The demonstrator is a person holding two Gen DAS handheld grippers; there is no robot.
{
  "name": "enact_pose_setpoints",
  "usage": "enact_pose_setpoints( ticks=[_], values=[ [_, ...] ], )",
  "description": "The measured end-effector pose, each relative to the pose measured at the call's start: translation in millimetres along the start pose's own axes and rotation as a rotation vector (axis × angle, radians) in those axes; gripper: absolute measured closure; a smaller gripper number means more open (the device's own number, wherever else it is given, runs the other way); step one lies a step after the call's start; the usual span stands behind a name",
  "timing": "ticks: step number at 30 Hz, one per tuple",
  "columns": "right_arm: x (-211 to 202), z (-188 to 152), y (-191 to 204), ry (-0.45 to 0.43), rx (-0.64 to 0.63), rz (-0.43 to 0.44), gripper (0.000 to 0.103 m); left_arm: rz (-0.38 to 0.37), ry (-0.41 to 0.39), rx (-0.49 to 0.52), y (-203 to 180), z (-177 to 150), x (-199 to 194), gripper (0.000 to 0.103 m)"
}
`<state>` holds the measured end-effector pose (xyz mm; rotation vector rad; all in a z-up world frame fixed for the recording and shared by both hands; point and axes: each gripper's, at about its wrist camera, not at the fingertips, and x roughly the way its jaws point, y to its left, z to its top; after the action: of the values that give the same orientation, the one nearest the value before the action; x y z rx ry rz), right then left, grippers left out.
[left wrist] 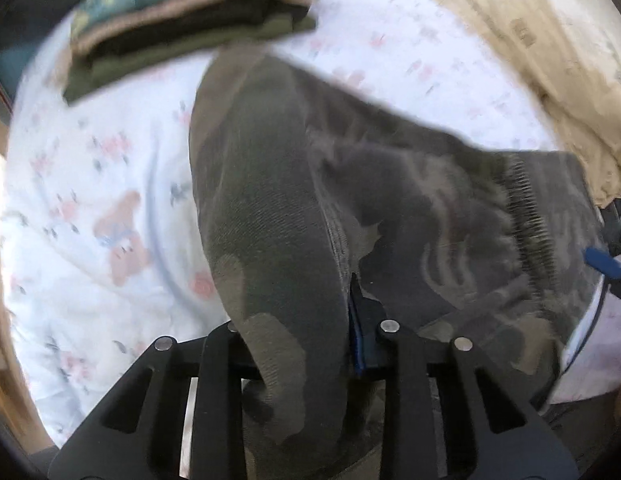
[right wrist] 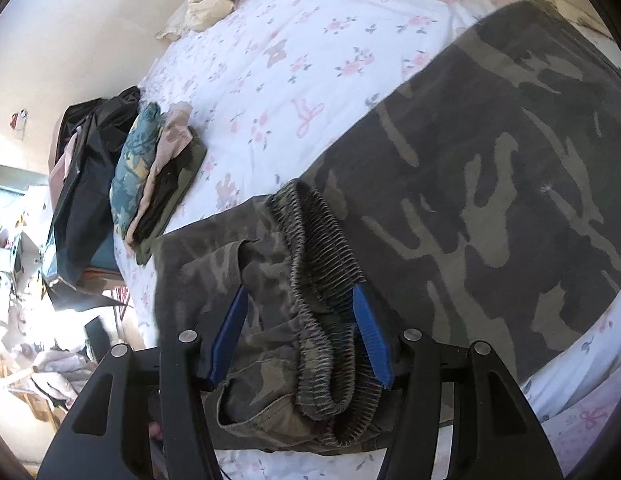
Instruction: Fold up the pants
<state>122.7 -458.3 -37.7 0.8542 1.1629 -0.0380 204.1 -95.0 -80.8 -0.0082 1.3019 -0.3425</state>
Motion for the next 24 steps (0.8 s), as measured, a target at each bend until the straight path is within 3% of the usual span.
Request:
enact_pose_setpoints(
  ticks=[4, 9, 11, 13, 18, 24],
  values=[
    [-1.1, 0.5, -3.1, -0.009, 0.022, -0.004, 0.046, -0.01, -0.021, 0.012, 0.0, -6.9, -21.5, 0.082],
    [-2.4, -3.1, -1.4, -0.04, 0.002, -0.083, 0.046, -0.045, -0.024, -0.069, 32.2, -3.9, -41.4, 0.082],
    [-2.1, -3.1, -2.2, -0.04, 0.001, -0.091, 0.046, -0.086, -0.119, -0.093, 37.3, -11.8, -65.1, 0.083],
    [-2.6, -2.6, -4.0, -0.047, 0.012, -0.099, 0.046, -0.106, -0.147, -0.117, 49.9, -15.0, -82.7, 0.083],
    [-2.0, -2.9, -2.3, -0.055, 0.01, -0.116, 0.046, -0.017, -0.121, -0.181, 107.2, -15.5, -99.3, 0.083],
    [-0.3, -6.2, 1.6, -0.054, -0.01, -0.146, 0.046, 0.123, -0.039, -0.341, 223.6, -23.5, -104.1, 0.082]
  ],
)
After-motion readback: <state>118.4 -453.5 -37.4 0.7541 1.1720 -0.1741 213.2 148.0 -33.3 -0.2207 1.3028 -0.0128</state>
